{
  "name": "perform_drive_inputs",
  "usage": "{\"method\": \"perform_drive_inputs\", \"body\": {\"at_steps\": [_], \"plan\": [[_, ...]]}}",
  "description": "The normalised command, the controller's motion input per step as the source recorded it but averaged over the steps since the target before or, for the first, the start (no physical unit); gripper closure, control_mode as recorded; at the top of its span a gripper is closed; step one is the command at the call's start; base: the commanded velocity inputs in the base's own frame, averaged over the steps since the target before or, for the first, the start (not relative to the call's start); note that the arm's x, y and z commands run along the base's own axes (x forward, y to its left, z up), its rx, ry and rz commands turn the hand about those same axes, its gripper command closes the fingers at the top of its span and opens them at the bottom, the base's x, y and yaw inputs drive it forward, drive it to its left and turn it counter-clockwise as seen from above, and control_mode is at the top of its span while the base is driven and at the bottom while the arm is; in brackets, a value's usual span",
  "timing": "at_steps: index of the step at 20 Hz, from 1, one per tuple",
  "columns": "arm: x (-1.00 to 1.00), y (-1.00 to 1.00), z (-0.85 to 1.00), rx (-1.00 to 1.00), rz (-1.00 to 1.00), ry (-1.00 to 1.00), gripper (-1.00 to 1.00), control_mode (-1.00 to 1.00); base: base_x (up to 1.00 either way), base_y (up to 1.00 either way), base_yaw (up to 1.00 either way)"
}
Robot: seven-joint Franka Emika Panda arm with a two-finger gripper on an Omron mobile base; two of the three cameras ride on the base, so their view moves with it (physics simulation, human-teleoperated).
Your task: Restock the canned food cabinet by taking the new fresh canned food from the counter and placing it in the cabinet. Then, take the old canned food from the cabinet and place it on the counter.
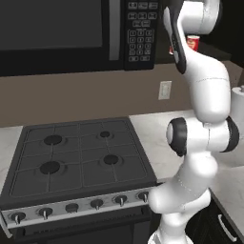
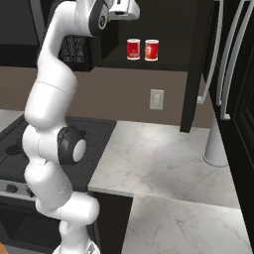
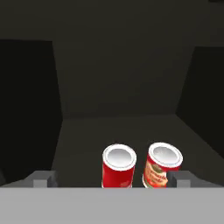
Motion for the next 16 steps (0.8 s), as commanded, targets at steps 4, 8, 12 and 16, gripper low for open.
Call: {"method": "perform_drive_inputs", "body": {"at_steps": [4,8,12,16], "plan": [[-1.0,-0.21,-0.72,0.01,-0.13,-0.01,-1.0,-1.0,0.0,0.0,0.0],[-0.74,-0.42,-0.73,0.07,-0.11,-0.05,-1.0,-1.0,0.0,0.0,0.0],[0.0,-0.62,0.0,0.08,-0.14,-0.14,-1.0,-1.0,0.0,0.0,0.0],[0.23,-0.58,0.01,0.15,-0.03,-0.01,-1.0,-1.0,0.0,0.0,0.0]]}}
